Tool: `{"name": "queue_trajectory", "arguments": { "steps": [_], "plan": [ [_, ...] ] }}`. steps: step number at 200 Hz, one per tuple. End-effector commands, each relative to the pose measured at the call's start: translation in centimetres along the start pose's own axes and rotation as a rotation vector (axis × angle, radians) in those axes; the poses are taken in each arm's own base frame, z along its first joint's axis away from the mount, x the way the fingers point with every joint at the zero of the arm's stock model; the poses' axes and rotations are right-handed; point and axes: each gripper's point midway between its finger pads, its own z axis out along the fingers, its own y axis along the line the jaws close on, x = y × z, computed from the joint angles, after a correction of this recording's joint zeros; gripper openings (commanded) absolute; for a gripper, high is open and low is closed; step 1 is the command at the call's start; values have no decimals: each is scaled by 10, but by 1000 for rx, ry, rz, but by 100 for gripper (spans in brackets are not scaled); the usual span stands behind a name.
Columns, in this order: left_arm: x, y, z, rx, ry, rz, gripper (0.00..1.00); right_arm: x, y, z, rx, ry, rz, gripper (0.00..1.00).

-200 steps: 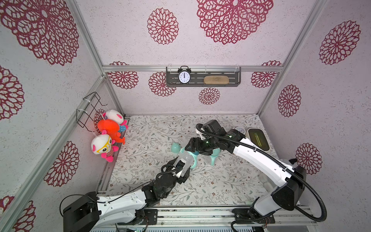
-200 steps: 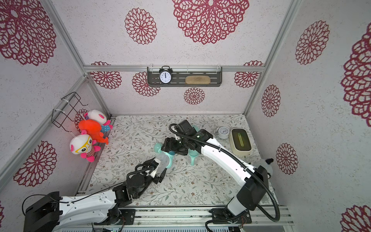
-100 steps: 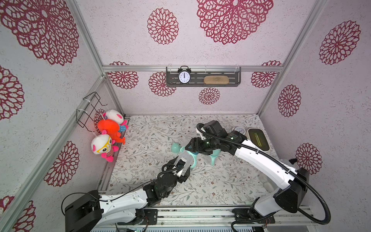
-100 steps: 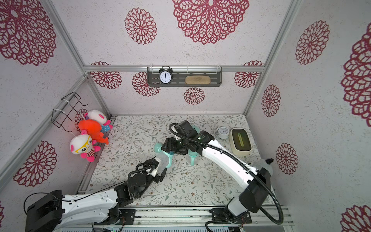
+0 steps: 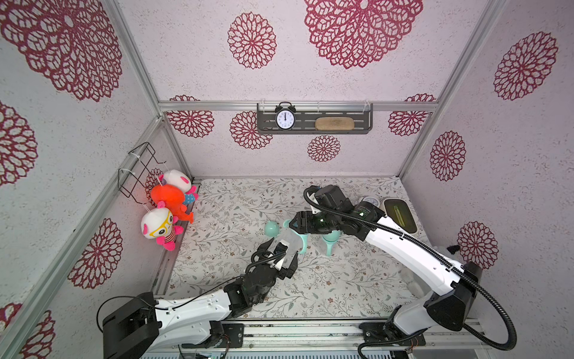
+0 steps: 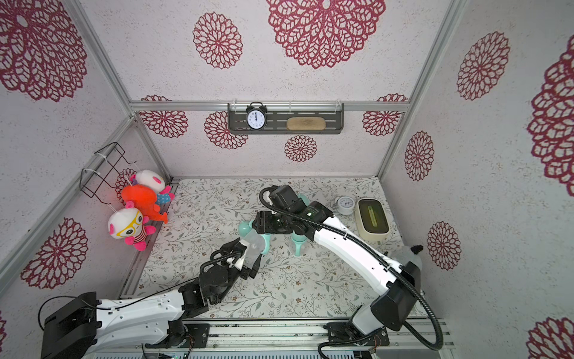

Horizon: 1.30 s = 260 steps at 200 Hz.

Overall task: Assemble the baby bottles
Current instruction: Place the baby bottle at the center of the board.

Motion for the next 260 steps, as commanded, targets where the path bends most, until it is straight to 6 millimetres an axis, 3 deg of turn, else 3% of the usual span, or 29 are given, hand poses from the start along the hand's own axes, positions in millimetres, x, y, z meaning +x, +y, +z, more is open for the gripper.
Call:
{"name": "queue_trajectory", "arguments": {
  "steps": [1, 49, 87, 130, 195, 260],
  "plan": [
    [-3, 17, -5, -86, -7, -47, 98, -27, -12, -2, 105, -111, -105, 59],
    [-1, 50, -14, -156, 54, -109, 98, -45, -27, 26, 217, -146, -225, 59],
    [2, 83, -22, -204, 102, -218, 98, -53, -49, 61, 305, -161, -280, 59],
    [2, 108, -34, -269, 143, -244, 98, -57, -67, 87, 354, -217, -330, 59],
    [18, 113, -40, -283, 197, -266, 98, -62, -72, 102, 344, -263, -367, 60],
    [15, 117, -42, -292, 202, -259, 98, -61, -85, 121, 361, -237, -373, 61]
  ]
}}
